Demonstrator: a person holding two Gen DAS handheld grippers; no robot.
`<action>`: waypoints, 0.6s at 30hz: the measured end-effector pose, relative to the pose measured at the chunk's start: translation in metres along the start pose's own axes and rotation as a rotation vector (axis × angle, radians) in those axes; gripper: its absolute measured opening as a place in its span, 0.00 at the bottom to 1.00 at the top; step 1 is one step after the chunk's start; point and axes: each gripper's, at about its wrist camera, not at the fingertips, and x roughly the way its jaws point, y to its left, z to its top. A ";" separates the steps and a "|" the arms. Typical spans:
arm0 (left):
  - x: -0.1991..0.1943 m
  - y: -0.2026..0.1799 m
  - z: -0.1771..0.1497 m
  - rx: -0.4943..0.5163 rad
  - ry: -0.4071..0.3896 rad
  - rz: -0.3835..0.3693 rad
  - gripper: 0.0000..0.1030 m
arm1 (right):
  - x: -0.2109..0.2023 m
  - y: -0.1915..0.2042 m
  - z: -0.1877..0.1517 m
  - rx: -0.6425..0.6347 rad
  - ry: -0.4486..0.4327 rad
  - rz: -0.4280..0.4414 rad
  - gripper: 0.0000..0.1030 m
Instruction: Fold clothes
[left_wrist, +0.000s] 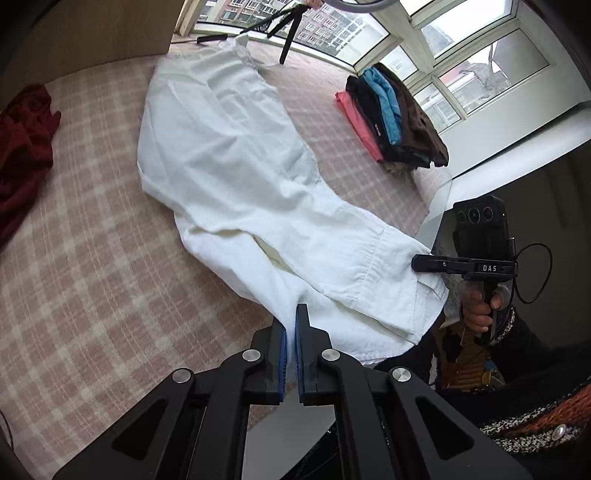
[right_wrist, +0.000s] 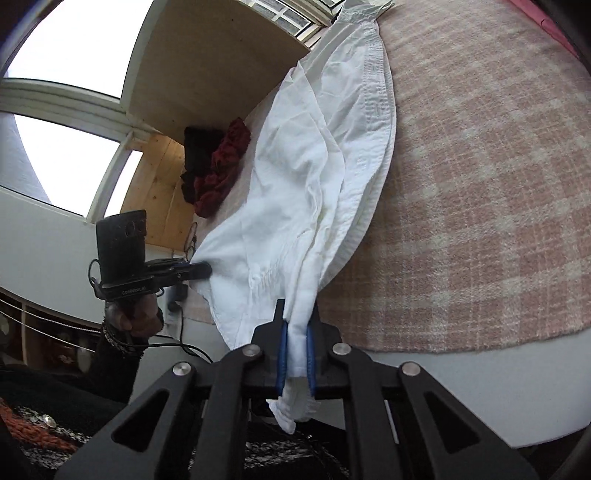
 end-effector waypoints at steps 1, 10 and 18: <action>-0.008 0.000 0.013 0.001 -0.025 -0.006 0.03 | -0.004 0.005 0.010 0.010 -0.019 0.034 0.08; 0.022 0.067 0.126 -0.100 -0.019 0.064 0.06 | 0.009 -0.015 0.170 0.127 -0.101 0.057 0.09; 0.030 0.107 0.174 -0.173 -0.010 0.127 0.29 | 0.035 -0.078 0.249 0.363 -0.013 0.000 0.33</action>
